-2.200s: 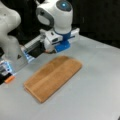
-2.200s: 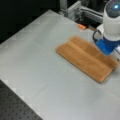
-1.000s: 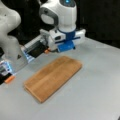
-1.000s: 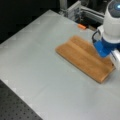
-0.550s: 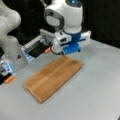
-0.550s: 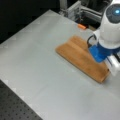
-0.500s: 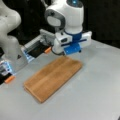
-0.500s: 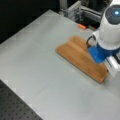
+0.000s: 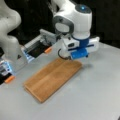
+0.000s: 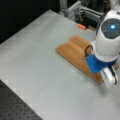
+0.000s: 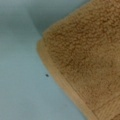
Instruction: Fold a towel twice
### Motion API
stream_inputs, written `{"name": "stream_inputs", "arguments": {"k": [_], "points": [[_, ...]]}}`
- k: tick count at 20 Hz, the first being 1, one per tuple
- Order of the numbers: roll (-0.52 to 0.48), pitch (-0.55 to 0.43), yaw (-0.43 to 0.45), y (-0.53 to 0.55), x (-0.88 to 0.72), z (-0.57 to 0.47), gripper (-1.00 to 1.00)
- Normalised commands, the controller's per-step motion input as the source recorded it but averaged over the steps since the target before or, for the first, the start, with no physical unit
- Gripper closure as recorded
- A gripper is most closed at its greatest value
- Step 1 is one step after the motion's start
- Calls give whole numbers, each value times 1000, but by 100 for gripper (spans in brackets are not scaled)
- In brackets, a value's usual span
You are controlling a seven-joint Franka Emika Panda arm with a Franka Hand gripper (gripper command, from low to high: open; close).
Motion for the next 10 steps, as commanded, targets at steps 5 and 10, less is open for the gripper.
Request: {"name": "stream_inputs", "arguments": {"k": [5, 10], "points": [[-148, 23, -12, 158, 231, -223, -100], [-177, 34, -37, 85, 98, -128, -100]]}}
